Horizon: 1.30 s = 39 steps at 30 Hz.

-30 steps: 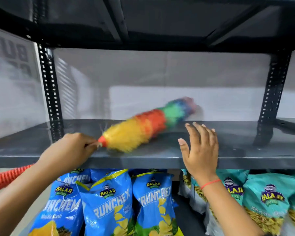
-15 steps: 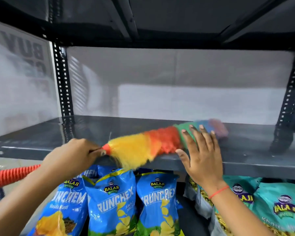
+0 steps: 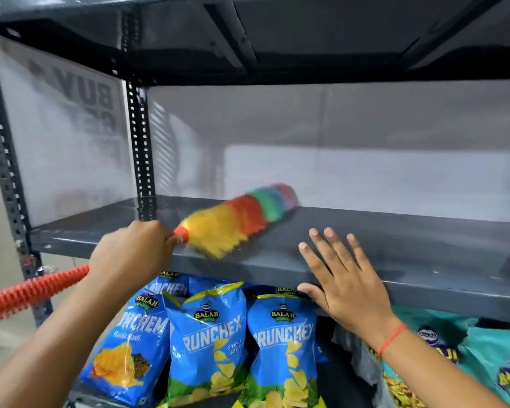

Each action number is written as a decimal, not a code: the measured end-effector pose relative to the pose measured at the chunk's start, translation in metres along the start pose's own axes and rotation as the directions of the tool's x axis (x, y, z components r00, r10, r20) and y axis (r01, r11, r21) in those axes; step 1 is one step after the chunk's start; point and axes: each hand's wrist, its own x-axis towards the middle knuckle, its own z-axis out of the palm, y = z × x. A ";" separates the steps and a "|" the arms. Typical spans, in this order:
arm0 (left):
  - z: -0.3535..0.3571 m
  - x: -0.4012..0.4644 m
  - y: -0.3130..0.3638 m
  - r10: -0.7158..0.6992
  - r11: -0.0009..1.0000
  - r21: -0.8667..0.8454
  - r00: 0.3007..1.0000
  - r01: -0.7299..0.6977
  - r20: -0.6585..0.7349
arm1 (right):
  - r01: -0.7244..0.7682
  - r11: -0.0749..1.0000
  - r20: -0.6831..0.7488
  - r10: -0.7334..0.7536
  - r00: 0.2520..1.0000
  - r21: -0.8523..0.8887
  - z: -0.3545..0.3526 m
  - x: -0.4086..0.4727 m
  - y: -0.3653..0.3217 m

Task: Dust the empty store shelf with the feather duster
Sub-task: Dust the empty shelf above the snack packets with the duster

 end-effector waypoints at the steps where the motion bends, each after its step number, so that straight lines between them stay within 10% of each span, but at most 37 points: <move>1: -0.002 0.001 0.006 -0.017 0.999 -0.034 1.000 0.017 -0.016 | -0.006 1.000 -0.005 0.006 1.000 0.002 0.000 0.000 0.000; 8: 0.005 -0.001 0.086 0.120 0.970 -0.237 0.953 -0.053 0.278 | -0.003 1.000 -0.043 0.004 0.999 0.024 0.002 0.000 0.000; 15: -0.008 0.008 0.023 -0.174 0.975 -0.123 0.981 0.184 0.086 | -0.080 0.995 -0.050 0.083 0.995 0.061 0.001 0.004 -0.005; 21: 0.001 -0.015 0.009 -0.193 0.965 -0.118 0.939 0.234 0.285 | -0.090 0.981 0.037 0.085 0.996 0.173 0.003 0.030 -0.029; 27: -0.031 -0.008 -0.049 -0.427 0.904 0.026 0.904 0.427 -0.001 | -0.177 0.947 0.133 0.145 0.980 0.270 -0.002 0.040 -0.036; 33: -0.016 -0.022 -0.053 -0.389 0.921 0.055 0.902 0.386 0.185 | -0.054 0.928 0.148 -0.002 0.989 0.370 0.006 0.088 -0.078; 39: -0.031 -0.019 -0.095 -0.511 0.850 0.111 0.858 0.514 -0.063 | -0.023 0.904 0.243 -0.090 0.966 0.427 0.016 0.129 -0.116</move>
